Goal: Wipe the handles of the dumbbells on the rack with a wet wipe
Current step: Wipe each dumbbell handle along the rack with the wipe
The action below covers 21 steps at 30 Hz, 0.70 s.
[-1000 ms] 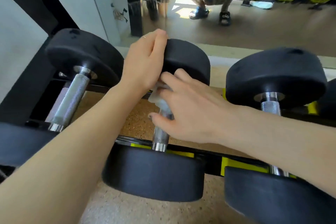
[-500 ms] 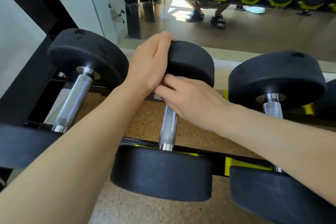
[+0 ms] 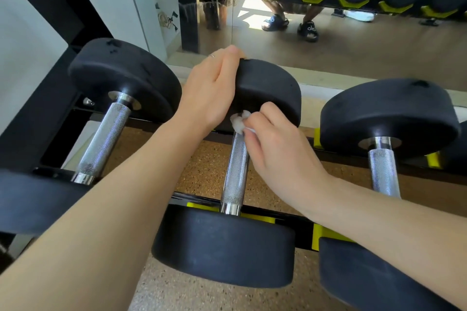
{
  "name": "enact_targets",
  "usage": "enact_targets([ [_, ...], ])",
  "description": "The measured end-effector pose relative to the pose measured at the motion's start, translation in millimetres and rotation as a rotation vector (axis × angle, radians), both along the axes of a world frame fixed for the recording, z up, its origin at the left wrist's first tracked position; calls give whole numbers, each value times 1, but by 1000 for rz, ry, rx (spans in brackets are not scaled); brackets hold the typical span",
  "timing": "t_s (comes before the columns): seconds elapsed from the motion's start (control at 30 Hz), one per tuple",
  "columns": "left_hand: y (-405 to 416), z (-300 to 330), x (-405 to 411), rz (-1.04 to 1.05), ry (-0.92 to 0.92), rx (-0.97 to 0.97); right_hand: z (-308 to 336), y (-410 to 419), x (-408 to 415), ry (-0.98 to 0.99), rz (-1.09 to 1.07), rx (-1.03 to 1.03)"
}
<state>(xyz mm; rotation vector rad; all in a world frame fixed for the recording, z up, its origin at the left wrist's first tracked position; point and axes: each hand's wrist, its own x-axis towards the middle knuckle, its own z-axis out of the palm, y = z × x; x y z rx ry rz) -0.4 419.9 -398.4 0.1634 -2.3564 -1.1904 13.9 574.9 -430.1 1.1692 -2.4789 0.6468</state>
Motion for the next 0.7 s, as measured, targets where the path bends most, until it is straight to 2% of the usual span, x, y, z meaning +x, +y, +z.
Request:
enact_targets([
  [0.23, -3, -2, -1, -9, -18, -5, -7, 7, -2, -316, -28, -301],
  [0.43, -4, -2, -1, -21, -28, -25, -3, 8, 3, -430, -131, -271],
  [0.53, -3, -1, -1, -23, -29, -7, 2, 9, 6, -732, -244, -296],
  [0.63, -2, -2, -1, -12, -30, 6, -3, 4, -8, -1247, -381, -599],
  [0.7, -2, -2, 0, -15, -31, 21, -4, -3, -15, -1504, -414, -747],
])
